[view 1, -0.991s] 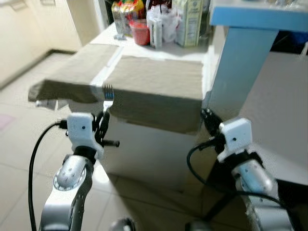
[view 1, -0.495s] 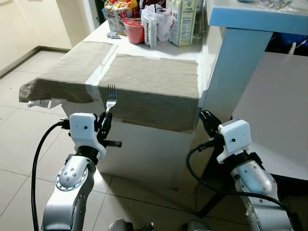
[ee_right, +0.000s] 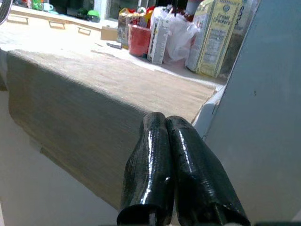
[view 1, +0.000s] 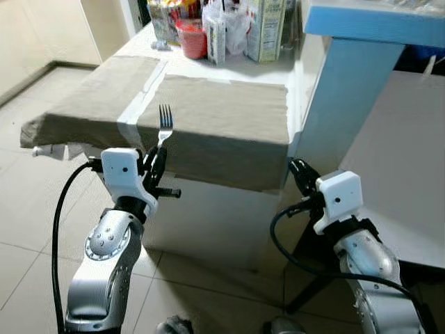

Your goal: Setting the table

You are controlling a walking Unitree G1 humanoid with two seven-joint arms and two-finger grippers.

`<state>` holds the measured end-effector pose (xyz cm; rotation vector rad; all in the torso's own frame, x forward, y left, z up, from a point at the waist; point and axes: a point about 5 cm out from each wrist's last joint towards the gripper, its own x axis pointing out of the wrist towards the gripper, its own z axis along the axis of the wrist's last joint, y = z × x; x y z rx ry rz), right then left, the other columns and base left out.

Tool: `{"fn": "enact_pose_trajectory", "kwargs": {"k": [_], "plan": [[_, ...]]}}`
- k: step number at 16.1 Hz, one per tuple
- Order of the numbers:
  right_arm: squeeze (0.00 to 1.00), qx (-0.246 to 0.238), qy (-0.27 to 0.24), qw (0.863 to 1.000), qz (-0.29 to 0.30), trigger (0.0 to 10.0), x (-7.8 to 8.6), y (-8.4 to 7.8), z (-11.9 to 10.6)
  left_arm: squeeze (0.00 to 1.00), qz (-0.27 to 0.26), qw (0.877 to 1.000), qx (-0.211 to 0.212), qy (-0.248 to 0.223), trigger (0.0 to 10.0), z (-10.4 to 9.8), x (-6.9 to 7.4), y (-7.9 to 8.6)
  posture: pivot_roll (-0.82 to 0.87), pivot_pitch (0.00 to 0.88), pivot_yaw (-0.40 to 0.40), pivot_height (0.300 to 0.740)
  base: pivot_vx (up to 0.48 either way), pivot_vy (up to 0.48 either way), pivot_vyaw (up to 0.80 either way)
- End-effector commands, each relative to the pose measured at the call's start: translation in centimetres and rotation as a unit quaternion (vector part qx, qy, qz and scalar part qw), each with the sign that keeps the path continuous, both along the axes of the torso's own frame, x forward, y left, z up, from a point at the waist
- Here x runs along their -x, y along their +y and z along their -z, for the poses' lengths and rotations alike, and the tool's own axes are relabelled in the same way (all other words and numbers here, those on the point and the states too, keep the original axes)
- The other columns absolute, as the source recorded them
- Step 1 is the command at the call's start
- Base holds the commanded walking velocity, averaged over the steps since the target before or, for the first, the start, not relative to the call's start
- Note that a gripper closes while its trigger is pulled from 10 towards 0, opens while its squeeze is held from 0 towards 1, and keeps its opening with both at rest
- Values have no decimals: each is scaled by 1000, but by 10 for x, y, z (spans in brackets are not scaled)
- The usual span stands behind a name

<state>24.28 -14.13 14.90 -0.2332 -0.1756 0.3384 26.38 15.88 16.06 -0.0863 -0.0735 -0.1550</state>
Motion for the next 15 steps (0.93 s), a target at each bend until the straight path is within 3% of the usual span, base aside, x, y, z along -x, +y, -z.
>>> {"fn": "enact_pose_trajectory", "kwargs": {"k": [1, 4, 15], "plan": [[0, -1, 9, 1000, 2, 10000, -2, -2, 3, 0, -1, 1000, -1, 5, 0, 2, -3, 2, -166, 63, 43, 702, -255, 0, 0], [0, -3, 9, 1000, 2, 10000, -2, -2, 3, 0, -3, 1000, -1, 5, 0, 1, -5, 3, -167, 65, 43, 702, -256, 0, 0], [0, -1, 9, 1000, 3, 10000, -3, -3, 3, 0, -3, 1000, 1, 2, 0, 0, -6, 3, -168, 63, 43, 702, 0, 0, 0]]}}
